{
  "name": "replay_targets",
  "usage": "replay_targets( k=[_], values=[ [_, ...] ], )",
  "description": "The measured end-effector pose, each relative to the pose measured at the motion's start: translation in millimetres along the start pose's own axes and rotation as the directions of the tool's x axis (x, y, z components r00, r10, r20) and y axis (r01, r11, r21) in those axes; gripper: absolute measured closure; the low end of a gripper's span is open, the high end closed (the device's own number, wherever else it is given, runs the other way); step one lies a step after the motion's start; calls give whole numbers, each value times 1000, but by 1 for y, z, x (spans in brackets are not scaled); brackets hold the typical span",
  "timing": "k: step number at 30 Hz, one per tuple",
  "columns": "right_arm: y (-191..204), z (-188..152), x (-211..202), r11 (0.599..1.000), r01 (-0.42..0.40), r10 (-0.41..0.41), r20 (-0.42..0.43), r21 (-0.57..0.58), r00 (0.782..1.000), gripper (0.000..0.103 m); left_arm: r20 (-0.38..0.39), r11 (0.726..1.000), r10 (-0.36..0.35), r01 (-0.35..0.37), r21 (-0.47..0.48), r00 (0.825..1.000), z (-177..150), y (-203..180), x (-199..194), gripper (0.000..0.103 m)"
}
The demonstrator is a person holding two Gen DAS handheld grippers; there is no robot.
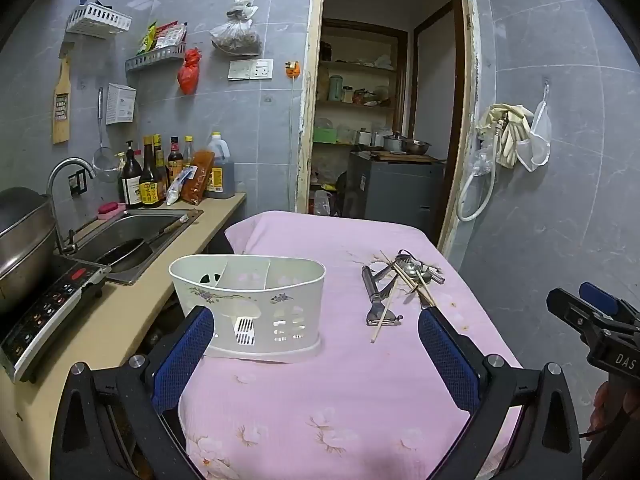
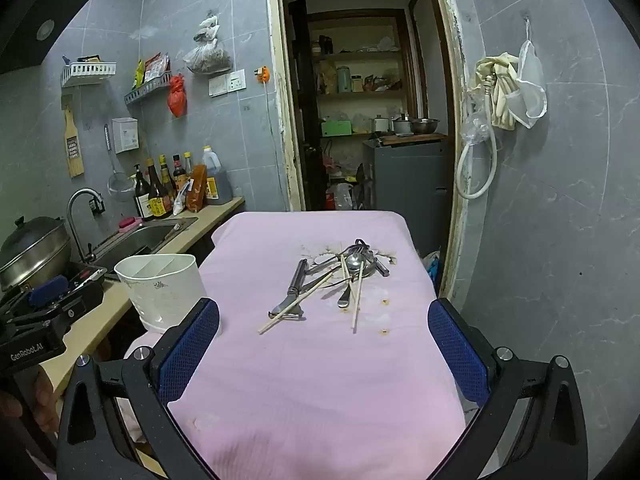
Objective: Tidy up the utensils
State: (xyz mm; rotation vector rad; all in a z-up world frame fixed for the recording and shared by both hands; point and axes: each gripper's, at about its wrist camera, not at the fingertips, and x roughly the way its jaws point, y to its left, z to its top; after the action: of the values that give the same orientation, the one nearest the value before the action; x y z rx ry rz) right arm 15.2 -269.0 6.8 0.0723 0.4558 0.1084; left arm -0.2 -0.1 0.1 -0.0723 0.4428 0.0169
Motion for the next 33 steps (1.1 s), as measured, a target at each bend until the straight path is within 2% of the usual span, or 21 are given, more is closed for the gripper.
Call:
replay_targets(
  k=[33],
  values=[
    [8, 0, 1, 1000, -19, 19, 8, -11, 1000, 1, -10, 1000, 0, -1, -17, 1000, -1, 7, 3, 0]
  ],
)
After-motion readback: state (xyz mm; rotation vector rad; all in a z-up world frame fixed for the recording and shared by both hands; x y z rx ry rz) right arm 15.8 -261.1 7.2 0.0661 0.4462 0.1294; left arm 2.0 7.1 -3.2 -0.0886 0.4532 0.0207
